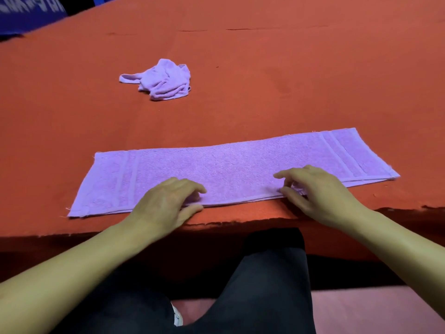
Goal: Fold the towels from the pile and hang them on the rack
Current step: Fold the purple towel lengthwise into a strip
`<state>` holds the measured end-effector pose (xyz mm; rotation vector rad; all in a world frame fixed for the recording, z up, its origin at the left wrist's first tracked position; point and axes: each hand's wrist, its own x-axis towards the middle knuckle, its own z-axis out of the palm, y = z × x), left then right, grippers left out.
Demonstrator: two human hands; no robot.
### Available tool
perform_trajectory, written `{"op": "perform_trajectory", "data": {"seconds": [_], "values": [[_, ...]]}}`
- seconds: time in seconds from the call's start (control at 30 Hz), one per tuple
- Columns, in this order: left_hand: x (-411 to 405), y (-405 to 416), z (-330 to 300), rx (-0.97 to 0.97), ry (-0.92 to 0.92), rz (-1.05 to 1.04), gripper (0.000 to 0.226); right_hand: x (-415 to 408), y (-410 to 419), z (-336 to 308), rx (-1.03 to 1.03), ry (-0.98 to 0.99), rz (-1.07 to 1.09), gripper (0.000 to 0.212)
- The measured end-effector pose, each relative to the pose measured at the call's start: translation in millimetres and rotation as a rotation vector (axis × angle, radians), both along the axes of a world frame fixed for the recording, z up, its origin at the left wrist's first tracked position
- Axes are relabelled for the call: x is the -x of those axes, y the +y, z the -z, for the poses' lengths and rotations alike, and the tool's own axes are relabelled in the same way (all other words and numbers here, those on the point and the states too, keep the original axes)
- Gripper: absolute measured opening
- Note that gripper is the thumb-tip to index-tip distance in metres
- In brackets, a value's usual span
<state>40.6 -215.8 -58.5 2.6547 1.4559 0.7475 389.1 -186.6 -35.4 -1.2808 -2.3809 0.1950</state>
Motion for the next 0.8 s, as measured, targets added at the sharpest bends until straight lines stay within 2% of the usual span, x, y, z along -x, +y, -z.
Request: {"op": "perform_trajectory", "data": {"seconds": [0.2,0.4,0.67,0.8], "values": [[62.4,-19.3,-0.4,0.038,-0.037,-0.147,0.028,60.8,-3.6,6.5,0.021,0.123,-0.113,0.029],[102.5,-28.4,0.7,0.011,0.052,-0.14,0.027,131.9,-12.5,16.3,0.018,0.11,-0.281,0.029],[129.8,-35.6,-1.2,0.002,0.041,-0.055,0.02,144.9,-13.0,23.6,0.061,0.101,-0.225,0.026],[132.6,-41.4,-9.9,0.101,-0.008,-0.068,0.023,146.1,-16.0,18.0,0.098,0.058,-0.194,0.025]]}}
